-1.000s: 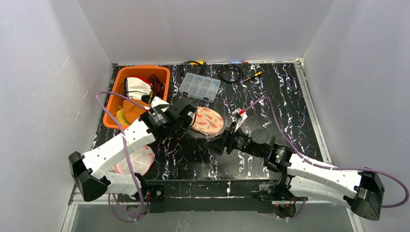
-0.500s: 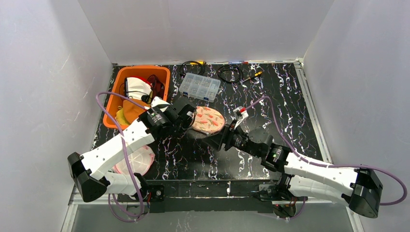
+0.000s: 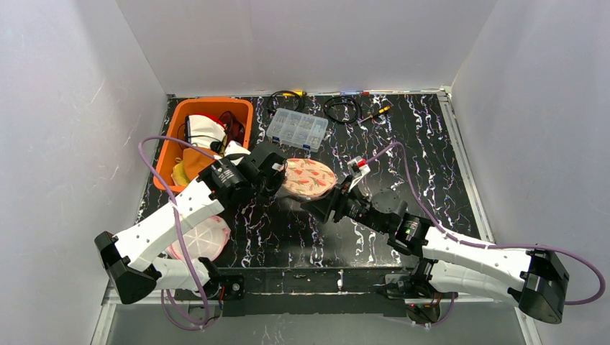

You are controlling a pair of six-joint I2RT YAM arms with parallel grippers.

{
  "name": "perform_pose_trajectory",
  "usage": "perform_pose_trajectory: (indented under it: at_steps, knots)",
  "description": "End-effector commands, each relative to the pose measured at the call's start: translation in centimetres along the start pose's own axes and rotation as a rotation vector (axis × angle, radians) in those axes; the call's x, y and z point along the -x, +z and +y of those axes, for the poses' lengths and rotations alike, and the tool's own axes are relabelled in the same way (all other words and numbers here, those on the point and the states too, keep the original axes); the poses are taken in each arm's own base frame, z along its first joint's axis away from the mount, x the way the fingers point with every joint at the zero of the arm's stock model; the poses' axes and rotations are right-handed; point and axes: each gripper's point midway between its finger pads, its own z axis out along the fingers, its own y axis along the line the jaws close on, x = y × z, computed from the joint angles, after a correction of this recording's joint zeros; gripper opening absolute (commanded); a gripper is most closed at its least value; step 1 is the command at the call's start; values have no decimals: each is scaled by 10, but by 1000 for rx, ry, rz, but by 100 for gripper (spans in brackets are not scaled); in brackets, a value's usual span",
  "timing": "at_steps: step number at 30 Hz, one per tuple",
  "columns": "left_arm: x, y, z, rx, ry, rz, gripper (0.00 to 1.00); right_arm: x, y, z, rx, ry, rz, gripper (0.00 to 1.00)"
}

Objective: Unzip the laundry bag and remove the bra
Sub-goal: Unzip the laundry bag at the center of the board.

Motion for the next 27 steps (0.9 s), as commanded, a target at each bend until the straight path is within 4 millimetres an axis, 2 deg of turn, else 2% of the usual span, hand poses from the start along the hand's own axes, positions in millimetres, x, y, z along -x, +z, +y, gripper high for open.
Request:
perform_pose_trajectory:
  at_steps: [1, 6, 15, 27]
  knots:
    - [-1, -19, -17, -55, 4, 72, 0, 35, -2, 32, 116, -52, -114, 70]
    - [-5, -18, -18, -39, 1, 121, 0, 40, 1, 33, 104, -67, -124, 68]
    - [3, -16, -10, -28, -13, 82, 0, 47, -3, 34, 117, -52, -172, 57]
    - [7, -14, -4, -7, -27, 53, 0, 49, -6, 40, 147, -40, -183, 49]
